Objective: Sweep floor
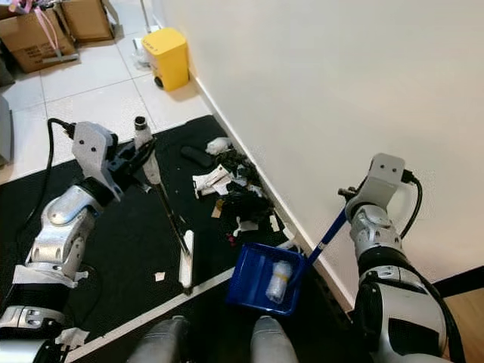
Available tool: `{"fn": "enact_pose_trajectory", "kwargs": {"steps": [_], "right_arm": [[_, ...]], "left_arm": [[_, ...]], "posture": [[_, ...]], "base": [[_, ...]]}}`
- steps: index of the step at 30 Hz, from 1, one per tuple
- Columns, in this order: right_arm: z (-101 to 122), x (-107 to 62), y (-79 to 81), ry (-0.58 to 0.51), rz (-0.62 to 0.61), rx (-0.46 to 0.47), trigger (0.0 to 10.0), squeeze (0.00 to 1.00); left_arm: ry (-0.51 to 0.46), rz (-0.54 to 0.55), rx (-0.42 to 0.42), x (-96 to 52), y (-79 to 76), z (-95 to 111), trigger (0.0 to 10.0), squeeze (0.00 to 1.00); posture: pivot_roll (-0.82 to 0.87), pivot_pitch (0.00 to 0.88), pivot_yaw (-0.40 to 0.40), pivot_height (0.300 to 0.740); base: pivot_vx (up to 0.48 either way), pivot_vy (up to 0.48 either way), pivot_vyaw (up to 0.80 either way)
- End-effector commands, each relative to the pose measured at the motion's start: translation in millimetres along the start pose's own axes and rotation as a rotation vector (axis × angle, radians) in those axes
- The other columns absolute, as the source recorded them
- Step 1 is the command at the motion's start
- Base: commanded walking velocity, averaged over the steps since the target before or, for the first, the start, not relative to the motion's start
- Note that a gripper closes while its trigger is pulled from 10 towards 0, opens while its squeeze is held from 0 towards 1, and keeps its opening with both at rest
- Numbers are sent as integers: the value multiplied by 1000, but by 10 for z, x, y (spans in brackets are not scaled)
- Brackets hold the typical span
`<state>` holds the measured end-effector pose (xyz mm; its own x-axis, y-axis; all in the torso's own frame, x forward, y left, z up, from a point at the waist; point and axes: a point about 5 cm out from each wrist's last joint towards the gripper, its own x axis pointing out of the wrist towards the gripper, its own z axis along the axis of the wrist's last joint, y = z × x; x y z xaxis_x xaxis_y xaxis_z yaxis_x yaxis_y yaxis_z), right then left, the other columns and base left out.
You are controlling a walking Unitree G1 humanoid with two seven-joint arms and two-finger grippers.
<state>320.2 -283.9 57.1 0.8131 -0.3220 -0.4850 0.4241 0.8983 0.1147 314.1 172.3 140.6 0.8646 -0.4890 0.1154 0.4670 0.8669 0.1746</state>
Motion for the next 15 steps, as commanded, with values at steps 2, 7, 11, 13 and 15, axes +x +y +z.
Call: {"fn": "enact_pose_trajectory", "kwargs": {"steps": [2,7,11,13,15], "right_arm": [[-166,-13,13,69,4,121,10000,0],[-156,-16,-28,62,-25,158,10000,0],[-106,-19,-15,19,-42,178,10000,0],[-101,-22,-10,9,-52,190,10000,0],[-101,-27,25,-8,-29,181,10000,0]], "left_arm": [[-45,15,16,-18,13,64,10000,0],[-35,33,51,-69,42,42,10000,0],[-33,25,113,-73,35,44,10000,0],[-32,14,113,-68,11,36,10000,0],[-35,9,76,-62,-29,20,10000,0]], "posture": [[37,30,12,740],[36,34,8,740],[38,36,7,740],[38,36,9,740],[35,38,14,740]], "base": [[0,0,0],[0,0,0],[0,0,0],[0,0,0],[0,0,0]]}}
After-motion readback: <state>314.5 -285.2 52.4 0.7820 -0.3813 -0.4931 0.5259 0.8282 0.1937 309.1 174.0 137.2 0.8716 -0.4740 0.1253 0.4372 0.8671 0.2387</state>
